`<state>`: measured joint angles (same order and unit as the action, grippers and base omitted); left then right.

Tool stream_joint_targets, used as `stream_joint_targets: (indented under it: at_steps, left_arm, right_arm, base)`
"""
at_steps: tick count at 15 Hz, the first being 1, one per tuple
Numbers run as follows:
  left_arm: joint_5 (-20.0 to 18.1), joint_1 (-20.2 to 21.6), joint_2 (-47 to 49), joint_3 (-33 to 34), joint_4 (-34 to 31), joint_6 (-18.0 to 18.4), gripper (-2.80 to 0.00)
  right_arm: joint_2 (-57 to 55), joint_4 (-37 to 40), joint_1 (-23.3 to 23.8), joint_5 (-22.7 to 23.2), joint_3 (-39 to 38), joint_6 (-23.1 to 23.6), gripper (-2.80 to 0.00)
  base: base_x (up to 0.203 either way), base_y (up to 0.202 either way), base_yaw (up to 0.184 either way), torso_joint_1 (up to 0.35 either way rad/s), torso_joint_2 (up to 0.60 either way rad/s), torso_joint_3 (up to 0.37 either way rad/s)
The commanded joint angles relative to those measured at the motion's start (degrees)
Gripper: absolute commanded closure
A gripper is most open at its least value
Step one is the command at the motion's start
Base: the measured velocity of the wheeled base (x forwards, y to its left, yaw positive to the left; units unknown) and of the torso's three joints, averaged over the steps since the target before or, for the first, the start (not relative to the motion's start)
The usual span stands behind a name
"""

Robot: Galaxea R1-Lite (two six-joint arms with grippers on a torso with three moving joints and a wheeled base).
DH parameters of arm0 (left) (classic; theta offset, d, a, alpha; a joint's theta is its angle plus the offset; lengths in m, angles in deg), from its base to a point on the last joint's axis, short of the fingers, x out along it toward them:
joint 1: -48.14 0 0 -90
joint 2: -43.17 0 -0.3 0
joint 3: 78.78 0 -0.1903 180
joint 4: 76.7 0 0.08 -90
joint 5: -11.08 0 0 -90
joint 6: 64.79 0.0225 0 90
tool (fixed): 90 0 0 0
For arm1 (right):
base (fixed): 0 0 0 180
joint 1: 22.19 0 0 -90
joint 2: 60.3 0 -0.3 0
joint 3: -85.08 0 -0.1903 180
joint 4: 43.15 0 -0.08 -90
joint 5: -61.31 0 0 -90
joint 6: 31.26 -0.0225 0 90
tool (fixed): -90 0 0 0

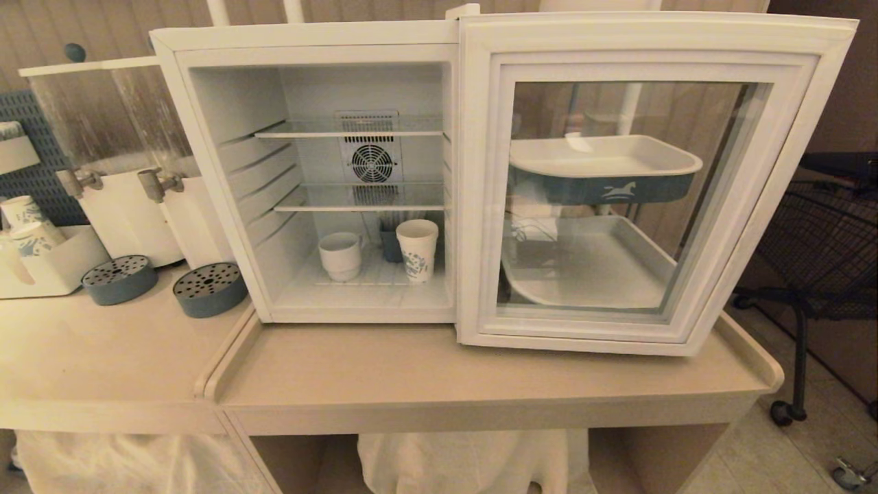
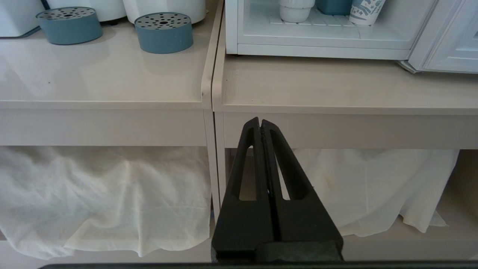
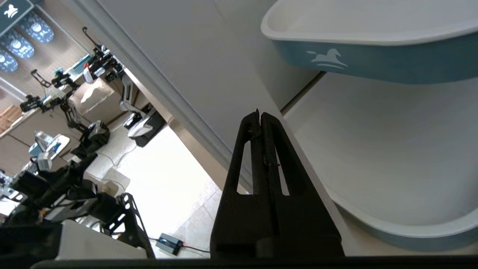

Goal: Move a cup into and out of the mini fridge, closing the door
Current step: Close the freezer door

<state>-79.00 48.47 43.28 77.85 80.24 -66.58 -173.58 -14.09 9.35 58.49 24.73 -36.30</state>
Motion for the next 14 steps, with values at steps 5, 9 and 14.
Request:
stream_joint_targets:
  at_steps: [5, 9, 14]
  left_arm:
    - [0.0, 0.0, 0.0, 0.1, 0.0, 0.0, 0.00]
    - [0.0, 0.0, 0.0, 0.0, 0.0, 0.0, 0.00]
    - [0.0, 0.0, 0.0, 0.0, 0.0, 0.0, 0.00]
  right_arm:
    - [-1.3, -5.6, -3.3, 0.5, -3.7, 0.0, 0.00]
    - [-2.0, -6.0, -5.8, 0.5, -4.0, 0.2, 0.00]
    - [0.6, -5.4, -8.8, 0.5, -6.0, -0.2, 0.00]
  base:
    - [0.000, 0.000, 0.000, 0.000, 0.00, 0.000]
    - [0.000, 0.000, 0.000, 0.000, 0.00, 0.000]
    - [0.000, 0.000, 0.000, 0.000, 0.00, 0.000]
